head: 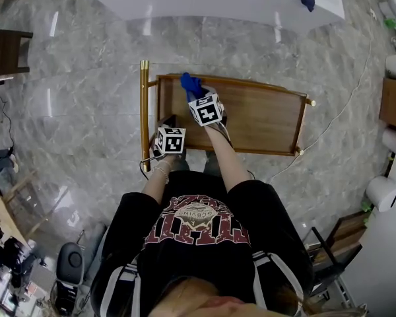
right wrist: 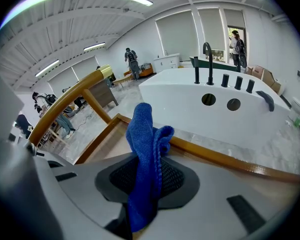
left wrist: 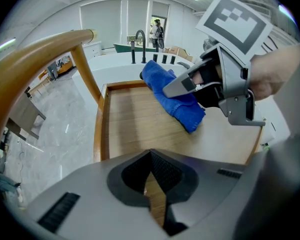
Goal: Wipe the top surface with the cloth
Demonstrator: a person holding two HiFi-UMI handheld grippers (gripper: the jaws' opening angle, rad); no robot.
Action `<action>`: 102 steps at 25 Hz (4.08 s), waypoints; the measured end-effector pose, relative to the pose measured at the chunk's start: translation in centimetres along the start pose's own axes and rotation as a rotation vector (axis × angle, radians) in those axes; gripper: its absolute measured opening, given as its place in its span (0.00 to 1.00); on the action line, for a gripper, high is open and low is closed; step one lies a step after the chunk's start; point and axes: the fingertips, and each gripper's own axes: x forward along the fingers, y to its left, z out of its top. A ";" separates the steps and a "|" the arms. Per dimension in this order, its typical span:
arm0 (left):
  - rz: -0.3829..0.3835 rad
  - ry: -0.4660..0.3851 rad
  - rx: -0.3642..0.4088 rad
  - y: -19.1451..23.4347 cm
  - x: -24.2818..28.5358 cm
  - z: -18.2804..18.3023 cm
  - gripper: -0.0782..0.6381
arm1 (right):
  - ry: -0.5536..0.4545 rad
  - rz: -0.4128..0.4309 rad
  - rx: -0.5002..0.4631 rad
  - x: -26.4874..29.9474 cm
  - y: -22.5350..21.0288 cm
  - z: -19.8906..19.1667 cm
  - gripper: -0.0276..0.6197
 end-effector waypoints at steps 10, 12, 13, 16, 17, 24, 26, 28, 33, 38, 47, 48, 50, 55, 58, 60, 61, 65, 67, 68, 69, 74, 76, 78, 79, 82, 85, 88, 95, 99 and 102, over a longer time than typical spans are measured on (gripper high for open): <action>0.031 -0.002 0.014 -0.1 -0.1 0.1 0.18 | 0.009 -0.015 0.008 -1.4 -1.6 -1.0 0.18; 0.038 -0.003 0.014 -0.1 0.0 0.1 0.18 | 0.007 -0.018 0.014 -1.5 -2.0 -1.3 0.18; 0.041 -0.002 0.012 -0.1 0.0 0.1 0.18 | 0.005 -0.020 0.016 -1.6 -2.2 -1.4 0.18; 0.049 0.001 0.006 -0.2 0.2 0.0 0.18 | 0.000 -0.019 0.018 -1.8 -2.7 -1.6 0.18; 0.052 0.001 0.005 -0.2 0.2 0.0 0.18 | 0.001 -0.020 0.015 -1.8 -2.8 -1.7 0.18; 0.070 0.012 0.009 -0.2 0.2 0.0 0.18 | 0.002 -0.020 0.009 -2.3 -3.3 -1.9 0.18; 0.074 0.016 0.010 -0.2 0.2 0.0 0.18 | 0.006 -0.024 0.017 -2.5 -3.5 -2.1 0.18; 0.080 0.021 0.008 -0.2 0.2 -0.1 0.18 | 0.010 -0.026 0.015 -2.8 -3.8 -2.3 0.18; 0.092 0.020 0.005 -0.3 0.2 0.0 0.18 | 0.013 -0.031 0.009 -3.3 -4.7 -2.7 0.18; 0.099 0.029 0.017 -0.3 0.2 0.0 0.18 | 0.014 -0.034 0.009 -3.8 -5.5 -2.9 0.19; 0.107 0.045 0.042 -0.4 0.4 -0.1 0.18 | 0.034 -0.043 -0.002 -4.8 -7.0 -3.8 0.19; 0.108 0.051 0.047 -0.4 0.5 -0.2 0.18 | 0.038 -0.044 0.001 -5.0 -7.1 -4.0 0.19; 0.110 0.063 0.057 -0.5 0.5 -0.3 0.18 | 0.045 -0.048 0.007 -5.3 -7.6 -4.3 0.19; 0.115 0.084 0.072 -0.5 0.4 -0.3 0.18 | 0.063 -0.060 0.000 -6.3 -8.9 -5.1 0.19; 0.109 0.087 0.075 -0.7 0.4 -0.3 0.18 | 0.080 -0.066 -0.002 -6.8 -9.7 -5.4 0.19; 0.114 0.088 0.089 -0.7 0.4 -0.3 0.18 | 0.087 -0.072 0.002 -7.1 -10.2 -5.6 0.19; 0.116 0.089 0.096 -0.7 0.4 -0.3 0.18 | 0.087 -0.074 0.007 -7.3 -10.4 -5.7 0.19; 0.125 0.092 0.098 -0.6 0.3 -0.3 0.18 | 0.071 -0.091 0.018 -7.9 -11.6 -6.1 0.19; 0.127 0.091 0.100 -0.6 0.3 -0.3 0.18 | 0.074 -0.097 0.026 -8.3 -12.1 -6.4 0.19; 0.128 0.090 0.100 -0.6 0.3 -0.3 0.18 | 0.079 -0.099 0.033 -8.5 -12.3 -6.5 0.19; 0.129 0.089 0.099 -0.6 0.3 -0.3 0.18 | 0.082 -0.100 0.038 -8.6 -12.6 -6.7 0.19; 0.135 0.084 0.103 -0.7 0.3 -0.2 0.18 | 0.091 -0.119 0.023 -9.2 -13.7 -7.0 0.19; 0.134 0.085 0.104 -0.7 0.3 -0.2 0.18 | 0.083 -0.127 0.025 -9.3 -14.1 -7.1 0.19; 0.127 0.089 0.104 -0.7 0.4 -0.3 0.18 | 0.085 -0.125 0.040 -9.3 -14.2 -7.5 0.19; 0.121 0.091 0.107 -0.8 0.4 -0.3 0.18 | 0.085 -0.127 0.045 -9.3 -14.2 -7.6 0.19; 0.109 0.094 0.125 -0.8 0.2 -0.3 0.18 | 0.080 -0.132 0.045 -9.5 -14.1 -7.4 0.19; 0.095 0.094 0.111 -0.8 0.1 -0.3 0.18 | 0.078 -0.144 0.047 -9.7 -14.1 -7.2 0.19; 0.090 0.083 0.096 -0.8 0.1 -0.1 0.18 | 0.066 -0.153 0.052 -9.3 -14.3 -7.3 0.19; 0.064 0.051 0.101 -0.8 0.1 -0.2 0.18 | 0.065 -0.166 0.060 -9.3 -14.2 -7.4 0.19; 0.077 0.024 0.119 -0.6 -0.1 -0.3 0.18 | 0.092 -0.133 0.053 -9.2 -14.0 -7.3 0.19; 0.080 0.021 0.114 -0.5 -0.1 -0.2 0.18 | 0.093 -0.145 0.044 -9.3 -14.1 -7.1 0.19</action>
